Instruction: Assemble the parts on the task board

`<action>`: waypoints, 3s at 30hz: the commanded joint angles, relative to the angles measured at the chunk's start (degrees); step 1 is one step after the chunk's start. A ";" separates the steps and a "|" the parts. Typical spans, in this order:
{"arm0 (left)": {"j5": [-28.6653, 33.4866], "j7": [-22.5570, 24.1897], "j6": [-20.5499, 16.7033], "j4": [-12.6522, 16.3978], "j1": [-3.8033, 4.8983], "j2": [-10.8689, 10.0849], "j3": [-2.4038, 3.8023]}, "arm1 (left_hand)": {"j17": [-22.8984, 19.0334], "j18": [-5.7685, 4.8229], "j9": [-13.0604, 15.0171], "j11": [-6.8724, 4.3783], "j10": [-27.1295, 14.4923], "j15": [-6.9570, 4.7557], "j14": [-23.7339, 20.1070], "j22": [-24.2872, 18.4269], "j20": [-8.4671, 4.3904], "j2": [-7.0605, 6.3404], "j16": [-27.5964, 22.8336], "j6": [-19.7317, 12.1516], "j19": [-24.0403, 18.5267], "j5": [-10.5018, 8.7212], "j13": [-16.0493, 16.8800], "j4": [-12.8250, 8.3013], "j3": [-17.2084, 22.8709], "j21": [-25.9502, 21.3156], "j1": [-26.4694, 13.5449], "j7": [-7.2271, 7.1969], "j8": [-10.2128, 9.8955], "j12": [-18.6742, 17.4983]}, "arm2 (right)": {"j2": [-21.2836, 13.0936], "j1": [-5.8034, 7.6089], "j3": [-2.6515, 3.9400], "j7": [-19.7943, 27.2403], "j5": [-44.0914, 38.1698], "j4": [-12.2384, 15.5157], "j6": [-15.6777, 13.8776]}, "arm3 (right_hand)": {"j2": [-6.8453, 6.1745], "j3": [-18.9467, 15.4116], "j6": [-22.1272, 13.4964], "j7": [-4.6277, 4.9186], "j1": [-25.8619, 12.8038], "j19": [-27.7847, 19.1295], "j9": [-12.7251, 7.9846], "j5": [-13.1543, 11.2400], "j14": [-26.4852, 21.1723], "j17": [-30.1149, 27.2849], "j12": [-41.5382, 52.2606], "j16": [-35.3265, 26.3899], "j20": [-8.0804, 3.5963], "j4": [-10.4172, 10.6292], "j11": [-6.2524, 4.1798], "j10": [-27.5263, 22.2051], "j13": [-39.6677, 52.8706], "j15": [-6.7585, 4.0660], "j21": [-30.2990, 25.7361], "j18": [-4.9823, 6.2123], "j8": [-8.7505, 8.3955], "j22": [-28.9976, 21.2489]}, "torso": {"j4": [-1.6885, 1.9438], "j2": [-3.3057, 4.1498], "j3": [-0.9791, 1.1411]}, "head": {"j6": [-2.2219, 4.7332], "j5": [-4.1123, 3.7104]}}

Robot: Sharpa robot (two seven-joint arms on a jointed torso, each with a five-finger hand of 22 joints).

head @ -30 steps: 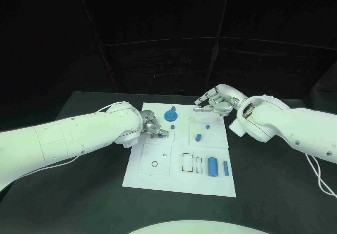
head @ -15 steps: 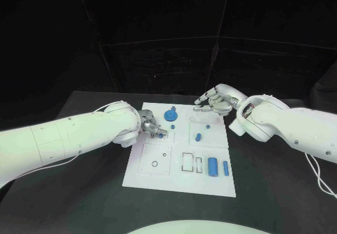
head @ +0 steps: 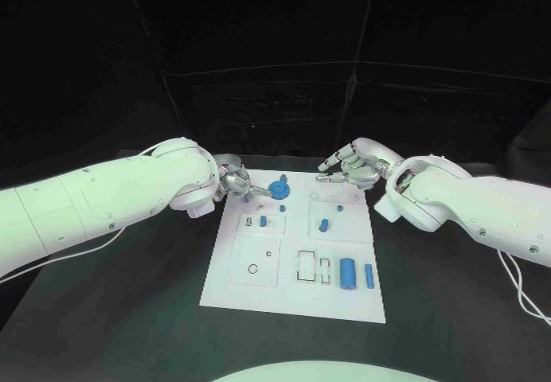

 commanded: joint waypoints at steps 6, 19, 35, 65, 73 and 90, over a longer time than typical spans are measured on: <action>1.64 1.54 10.00 -7.08 1.90 2.36 0.53 | 14.21 0.99 -1.40 0.80 -1.65 0.97 5.85 -1.16 0.59 1.09 -0.35 -1.18 -0.57 -0.19 -2.63 0.31 -2.14 -1.14 1.64 0.88 -1.89 -2.02 | 0.35 0.11 0.03 0.17 -0.12 -0.36 0.37 | 0.00 -0.41 -0.08 -0.41 -0.74 -0.52 0.06 -0.37 3.33 2.69 -0.36 -0.25 0.05 -0.03 0.07 -0.30 -0.09 0.03 -0.38 1.18 0.33 -0.03 | 0.08 0.03 0.03 | -0.03 0.03; -2.32 3.51 16.10 -22.03 2.20 10.35 -0.03 | 14.57 0.99 -2.94 1.17 -1.40 1.40 5.95 -0.73 1.23 4.35 -0.13 -0.35 -0.29 0.46 -2.73 -0.68 -2.07 -1.03 6.94 1.23 -2.74 -1.45 | 1.03 0.10 0.03 0.36 -0.50 -0.67 0.67 | 0.20 -0.60 -0.12 -0.41 -0.68 -0.49 0.06 -0.02 3.35 2.73 -0.32 -0.25 0.05 -0.02 0.07 -0.29 -0.08 0.03 -0.40 1.17 0.35 -0.01 | -0.21 0.39 -0.08 | 0.20 0.40; -5.81 4.92 16.12 -26.84 0.95 13.80 -0.38 | 14.75 0.95 -3.58 1.14 -1.17 1.42 6.00 -0.36 1.31 4.33 -0.03 0.36 -0.11 0.25 -2.76 0.11 -3.63 -0.84 6.42 1.18 -2.87 -1.11 | 1.28 0.10 0.03 0.63 -0.65 -0.69 0.73 | 0.31 -0.73 -0.13 -0.42 -0.59 -0.47 0.06 0.35 3.36 2.77 -0.26 -0.25 0.05 -0.06 0.07 -0.26 -0.05 0.03 -0.41 1.17 0.38 0.00 | -0.06 0.29 -0.06 | -0.07 0.28; -6.07 5.38 16.85 -26.84 0.22 14.57 -0.51 | 15.09 0.76 -4.41 0.81 -0.38 1.17 6.09 0.70 1.14 6.34 0.18 1.87 0.35 0.37 -2.47 -0.79 -3.87 -0.14 9.24 0.79 -2.69 -0.35 | 1.36 0.10 0.03 0.70 -0.65 -0.85 0.84 | 0.38 -0.79 -0.11 -0.43 -0.54 -0.51 0.07 0.54 3.36 2.73 -0.26 -0.28 0.04 -0.08 0.06 -0.27 -0.06 0.02 -0.46 1.19 0.41 -0.09 | -0.08 0.26 -0.04 | -0.05 0.53; -6.06 5.15 17.94 -26.63 0.21 14.62 -0.55 | 15.09 0.73 -4.90 0.71 -0.29 1.08 6.09 0.90 1.04 8.04 0.18 2.23 0.39 0.38 -2.73 -2.03 -2.85 -0.09 11.86 0.70 -2.72 -0.31 | 1.36 0.10 0.03 0.68 -0.69 -0.93 0.86 | 0.46 -0.82 -0.08 -0.43 -0.46 -0.52 0.07 0.70 3.36 2.71 -0.28 -0.30 0.04 -0.11 0.05 -0.29 -0.09 0.02 -0.49 1.19 0.44 -0.12 | -0.09 0.27 -0.04 | -0.12 0.56; -5.94 5.80 16.73 -26.21 0.20 14.16 -0.60 | 15.09 0.75 -6.12 -0.05 -0.81 0.36 6.09 1.17 0.33 11.93 0.18 1.83 0.37 0.17 -4.02 -9.95 7.87 -0.17 22.82 0.03 -3.50 -1.53 | 1.41 0.10 0.03 0.70 -0.71 -1.01 0.81 | 0.46 -0.82 -0.08 -0.43 -0.46 -0.52 0.07 0.70 3.36 2.71 -0.28 -0.30 0.04 -0.11 0.05 -0.29 -0.09 0.02 -0.49 1.19 0.44 -0.12 | -0.08 0.27 -0.06 | -0.35 0.58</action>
